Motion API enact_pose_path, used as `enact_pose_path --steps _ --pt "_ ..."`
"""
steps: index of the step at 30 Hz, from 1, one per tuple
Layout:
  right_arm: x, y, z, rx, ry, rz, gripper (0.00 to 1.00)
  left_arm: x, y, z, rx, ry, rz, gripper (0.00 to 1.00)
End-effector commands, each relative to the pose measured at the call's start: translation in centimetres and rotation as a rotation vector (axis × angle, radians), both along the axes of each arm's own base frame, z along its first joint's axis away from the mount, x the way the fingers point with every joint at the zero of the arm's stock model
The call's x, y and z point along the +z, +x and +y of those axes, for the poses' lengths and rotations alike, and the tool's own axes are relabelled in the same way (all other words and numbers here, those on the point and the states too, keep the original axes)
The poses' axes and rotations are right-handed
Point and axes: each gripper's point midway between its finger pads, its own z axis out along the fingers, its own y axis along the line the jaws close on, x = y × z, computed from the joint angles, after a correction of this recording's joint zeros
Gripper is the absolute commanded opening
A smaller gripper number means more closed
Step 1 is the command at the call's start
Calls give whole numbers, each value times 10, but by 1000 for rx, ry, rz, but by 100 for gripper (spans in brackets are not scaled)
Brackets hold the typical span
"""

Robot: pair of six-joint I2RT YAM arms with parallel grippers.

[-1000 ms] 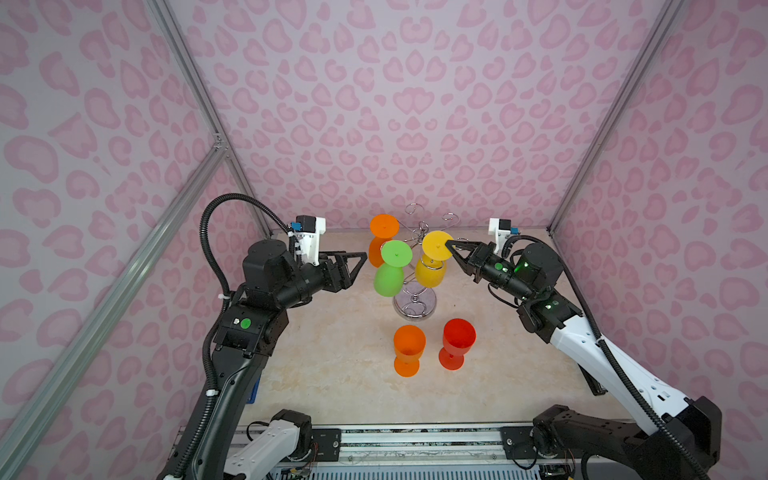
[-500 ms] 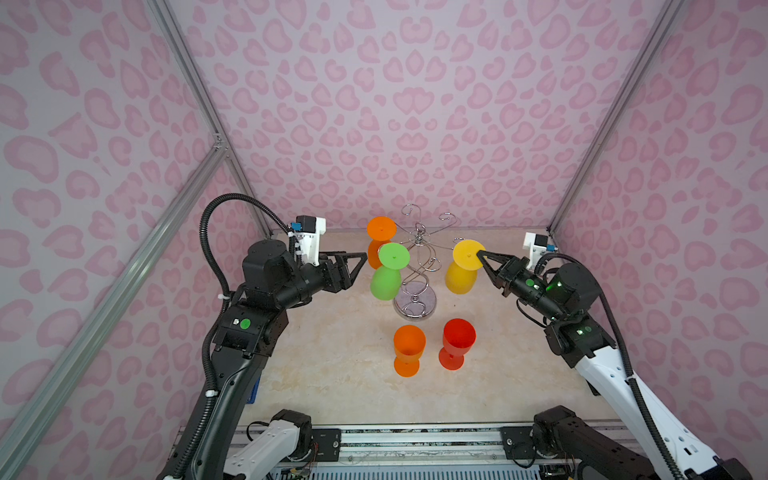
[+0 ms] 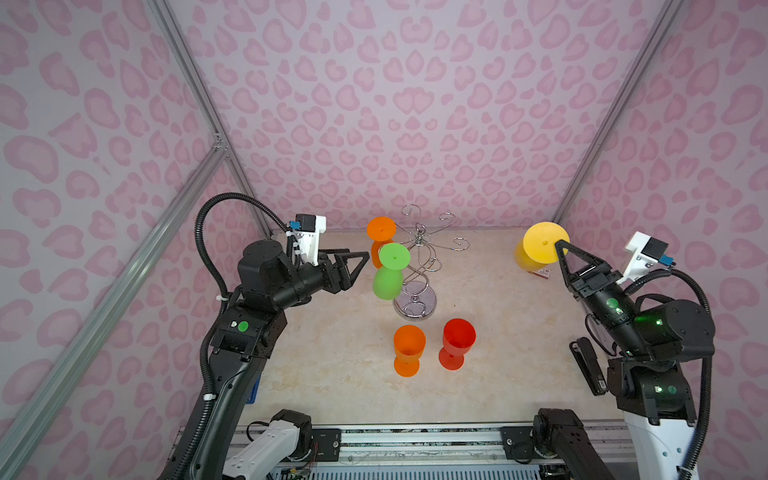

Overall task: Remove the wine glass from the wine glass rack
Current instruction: 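Lift the yellow glass with the right gripper while the left gripper rises toward it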

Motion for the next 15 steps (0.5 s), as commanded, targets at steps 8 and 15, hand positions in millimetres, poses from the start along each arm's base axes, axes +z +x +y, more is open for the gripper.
enact_pose_path --steps 8,15 --pt "86 -39 30 331 125 -447 0 69 -18 -35 -321 -198 -255 72" --pt "102 -52 79 568 156 -546 0 89 -20 -55 -487 -257 -343 72"
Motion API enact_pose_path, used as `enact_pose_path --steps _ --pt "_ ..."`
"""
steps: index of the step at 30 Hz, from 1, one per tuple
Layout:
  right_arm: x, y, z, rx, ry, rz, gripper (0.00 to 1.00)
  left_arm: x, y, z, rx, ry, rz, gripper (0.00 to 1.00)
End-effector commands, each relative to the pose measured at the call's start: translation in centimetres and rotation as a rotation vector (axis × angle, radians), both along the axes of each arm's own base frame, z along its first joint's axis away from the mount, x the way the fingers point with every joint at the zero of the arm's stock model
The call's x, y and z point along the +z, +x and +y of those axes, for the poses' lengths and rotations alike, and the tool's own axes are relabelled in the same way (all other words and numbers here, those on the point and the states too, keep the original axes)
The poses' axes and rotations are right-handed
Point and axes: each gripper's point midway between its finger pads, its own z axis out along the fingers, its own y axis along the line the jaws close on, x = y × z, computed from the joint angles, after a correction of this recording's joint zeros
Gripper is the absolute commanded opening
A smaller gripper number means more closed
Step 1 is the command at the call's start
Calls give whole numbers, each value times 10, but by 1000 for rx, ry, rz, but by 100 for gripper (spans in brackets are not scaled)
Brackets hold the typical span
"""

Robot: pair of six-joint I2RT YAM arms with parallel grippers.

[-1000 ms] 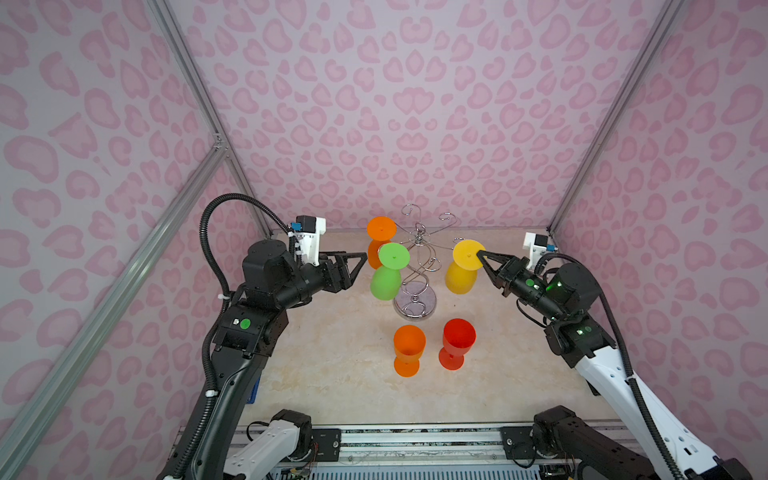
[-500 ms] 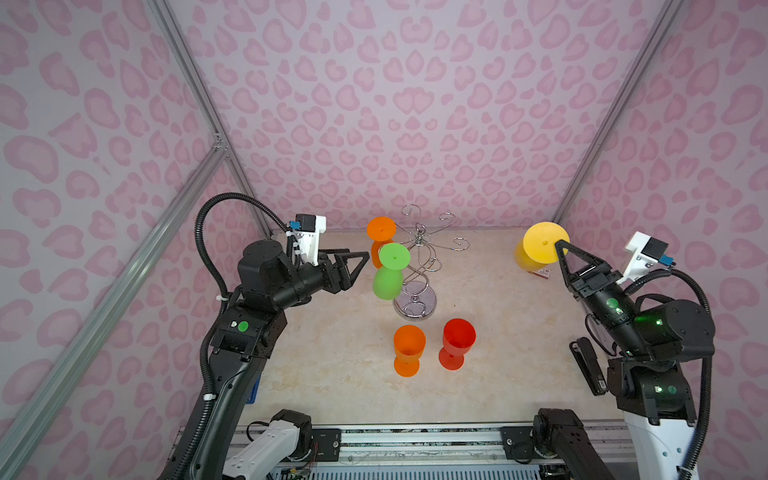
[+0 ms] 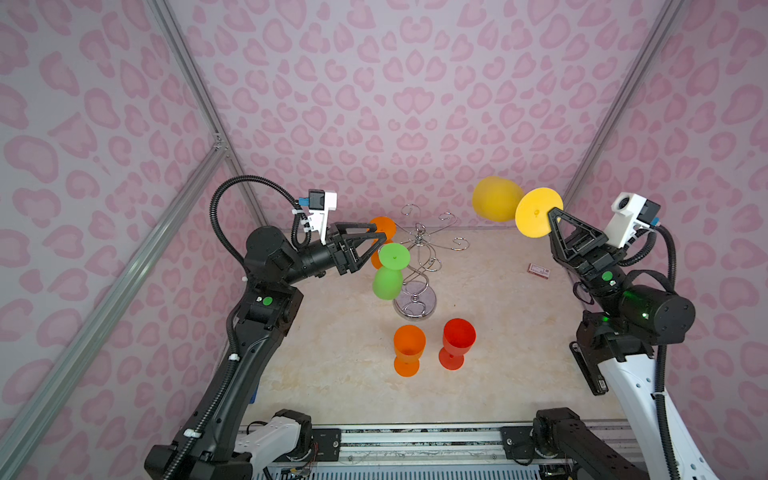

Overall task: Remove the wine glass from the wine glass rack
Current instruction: 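Lift the yellow glass with the right gripper while the left gripper rises toward it, then grasp the yellow glass bowl with the left gripper beside the right gripper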

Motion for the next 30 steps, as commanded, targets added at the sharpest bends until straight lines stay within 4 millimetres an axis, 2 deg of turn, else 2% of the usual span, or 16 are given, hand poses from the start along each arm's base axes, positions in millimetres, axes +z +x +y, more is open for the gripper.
enact_pose_path --steps 1,5,7,13,21,26,30 --pt "13 -24 19 98 6 -133 0 29 -23 -10 -129 -43 -153 72" --pt "8 -23 44 249 44 -140 0 31 -27 -25 -208 -39 -206 72" --pt "6 -21 49 313 75 -137 0 31 -28 -30 -231 -38 -224 72" --pt "-3 -10 51 428 165 -104 0 21 -13 -40 -255 -39 -203 70" --pt "-15 -3 56 449 173 -67 0 12 1 -46 -250 -44 -182 71" --pt "-28 4 59 448 169 -27 0 15 -2 -49 -265 -61 -192 69" --pt "-38 10 61 443 166 4 0 16 -7 -52 -287 -70 -199 63"
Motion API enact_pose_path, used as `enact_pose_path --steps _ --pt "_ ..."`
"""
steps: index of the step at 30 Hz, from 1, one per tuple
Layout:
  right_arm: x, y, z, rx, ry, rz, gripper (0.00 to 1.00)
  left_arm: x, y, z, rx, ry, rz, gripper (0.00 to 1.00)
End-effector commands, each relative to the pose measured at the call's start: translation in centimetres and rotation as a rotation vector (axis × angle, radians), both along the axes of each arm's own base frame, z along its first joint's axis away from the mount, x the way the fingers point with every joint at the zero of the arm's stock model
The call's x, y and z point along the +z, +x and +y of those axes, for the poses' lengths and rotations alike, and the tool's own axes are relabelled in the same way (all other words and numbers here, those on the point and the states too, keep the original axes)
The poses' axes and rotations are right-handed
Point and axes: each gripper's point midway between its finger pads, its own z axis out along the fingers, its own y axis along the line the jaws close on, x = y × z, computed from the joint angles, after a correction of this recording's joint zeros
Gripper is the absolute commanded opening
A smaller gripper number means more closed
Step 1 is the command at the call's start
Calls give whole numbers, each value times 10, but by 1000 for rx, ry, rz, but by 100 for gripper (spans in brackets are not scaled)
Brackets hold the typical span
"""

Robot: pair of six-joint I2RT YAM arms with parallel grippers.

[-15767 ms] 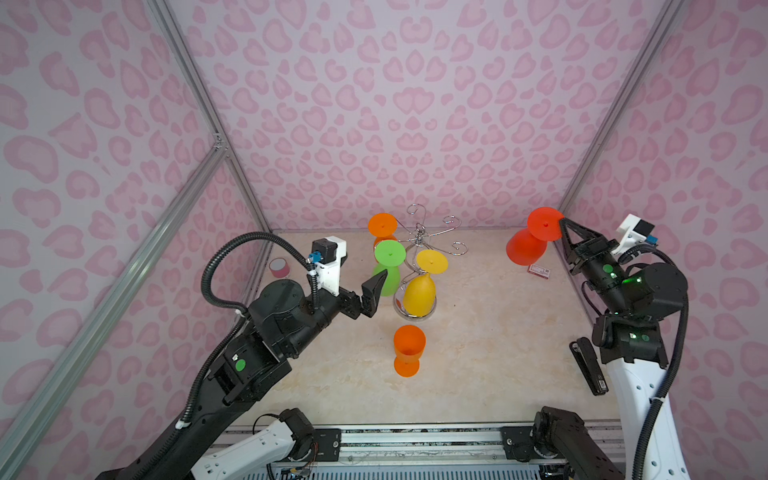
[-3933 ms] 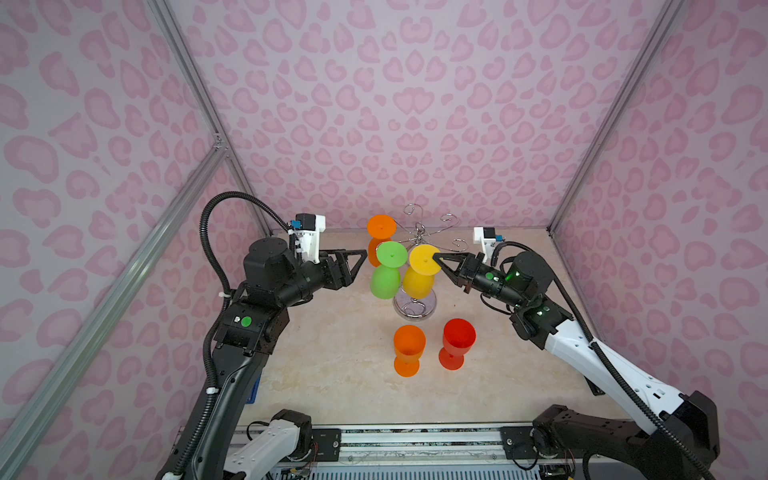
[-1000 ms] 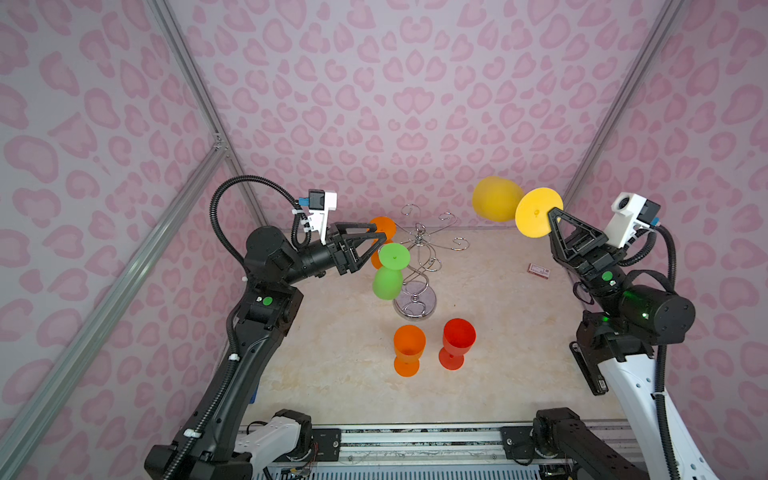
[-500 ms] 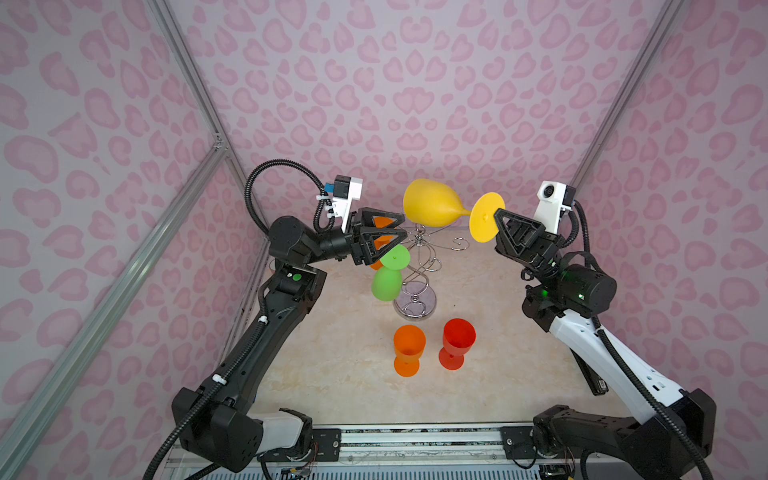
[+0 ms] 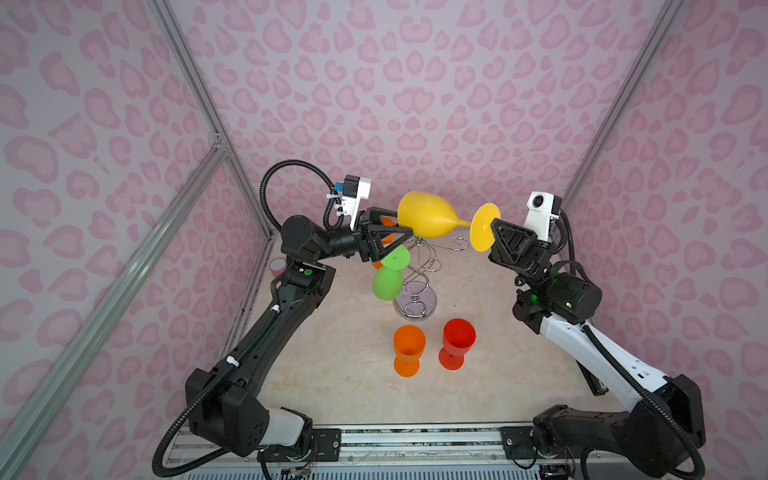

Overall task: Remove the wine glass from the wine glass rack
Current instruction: 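Grasp the yellow glass bowl with the left gripper beside the right gripper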

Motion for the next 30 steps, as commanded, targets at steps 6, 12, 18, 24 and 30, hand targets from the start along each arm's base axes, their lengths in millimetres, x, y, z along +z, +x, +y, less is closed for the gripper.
enact_pose_path --steps 6,12,18,24,30 --pt "-3 -1 -1 -2 12 -11 0 10 -16 -3 -43 -29 -60 39" --pt "-11 11 -3 -18 -4 24 0 8 -22 -2 -48 -33 -58 10" --pt "-29 28 -4 -62 -62 83 11 13 -29 0 -63 -45 -52 2" --pt "-41 44 -20 -168 -117 120 41 21 -45 4 -78 -33 -91 2" --pt "-71 69 -49 -436 -308 224 48 31 -62 10 -35 53 -180 2"
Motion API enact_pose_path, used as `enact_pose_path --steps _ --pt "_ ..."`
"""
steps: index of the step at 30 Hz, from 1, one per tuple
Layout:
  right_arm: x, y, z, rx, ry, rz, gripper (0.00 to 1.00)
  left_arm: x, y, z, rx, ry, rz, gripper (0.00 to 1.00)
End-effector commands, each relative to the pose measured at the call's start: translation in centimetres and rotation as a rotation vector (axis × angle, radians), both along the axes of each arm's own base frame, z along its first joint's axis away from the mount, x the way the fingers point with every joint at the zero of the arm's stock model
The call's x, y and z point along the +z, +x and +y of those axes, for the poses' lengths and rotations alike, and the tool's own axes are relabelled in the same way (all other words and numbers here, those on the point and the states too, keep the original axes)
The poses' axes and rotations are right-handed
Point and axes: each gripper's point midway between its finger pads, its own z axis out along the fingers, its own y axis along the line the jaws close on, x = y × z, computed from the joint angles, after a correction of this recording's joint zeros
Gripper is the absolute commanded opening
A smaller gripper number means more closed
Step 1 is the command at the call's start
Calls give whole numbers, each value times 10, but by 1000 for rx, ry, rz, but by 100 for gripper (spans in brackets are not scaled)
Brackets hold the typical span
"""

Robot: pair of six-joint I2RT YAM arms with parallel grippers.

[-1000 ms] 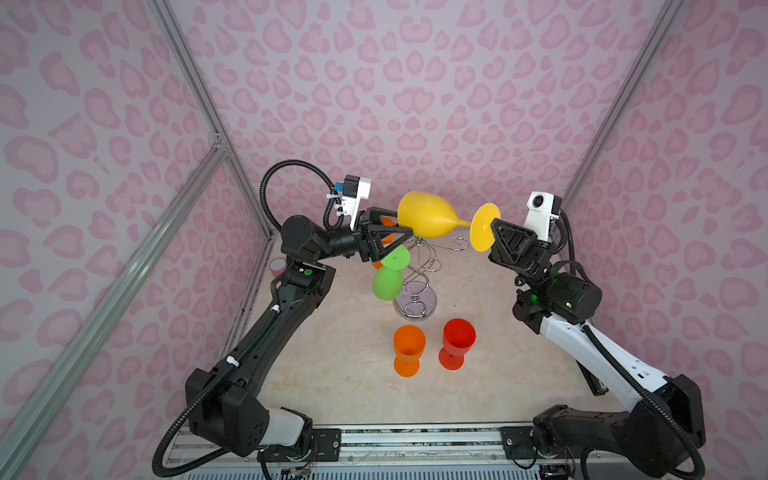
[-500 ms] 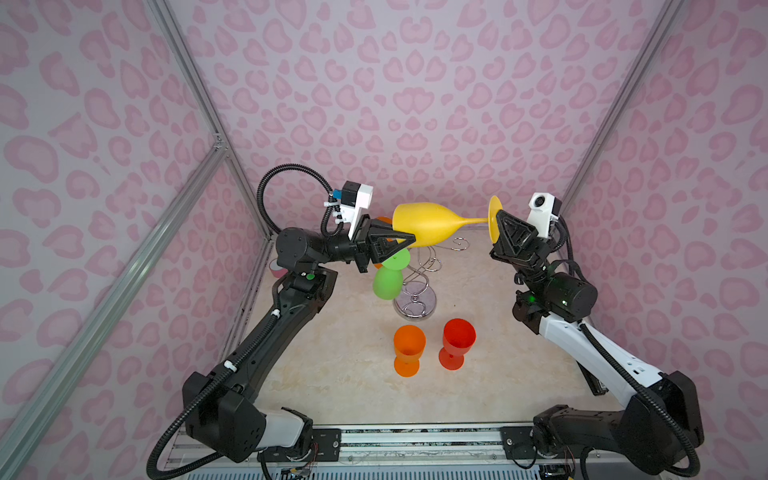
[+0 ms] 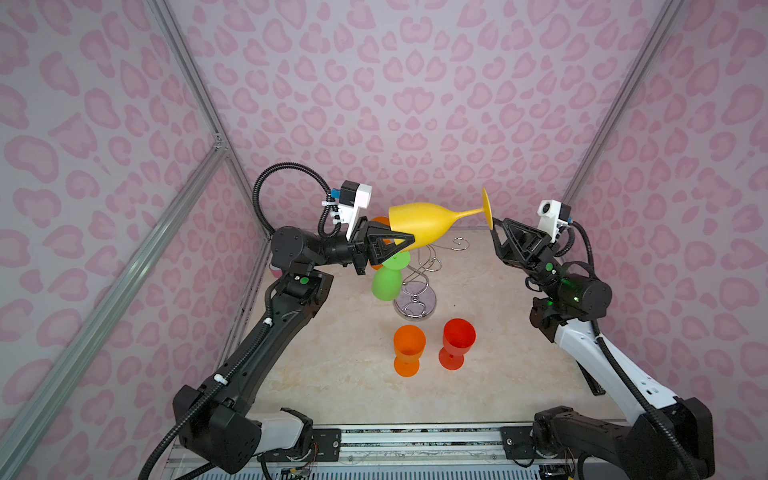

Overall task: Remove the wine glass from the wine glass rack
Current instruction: 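Grasp the yellow glass bowl with the left gripper beside the right gripper, then open the right gripper and withdraw it while the left gripper holds the glass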

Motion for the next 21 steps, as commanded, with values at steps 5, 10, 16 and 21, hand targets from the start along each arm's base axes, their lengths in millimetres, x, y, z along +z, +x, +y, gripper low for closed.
enact_pose_path --steps 5,10,16,21 --pt "-67 25 -36 -500 -533 179 48 2 -11 12 174 161 -83 2" --pt "-94 19 -73 -699 -723 268 47 3 -24 35 338 245 -54 2" --pt "-124 24 -92 -731 -729 365 45 -23 -49 74 538 396 55 2" --pt "-140 31 -98 -726 -716 414 44 -45 -71 113 699 505 124 2"
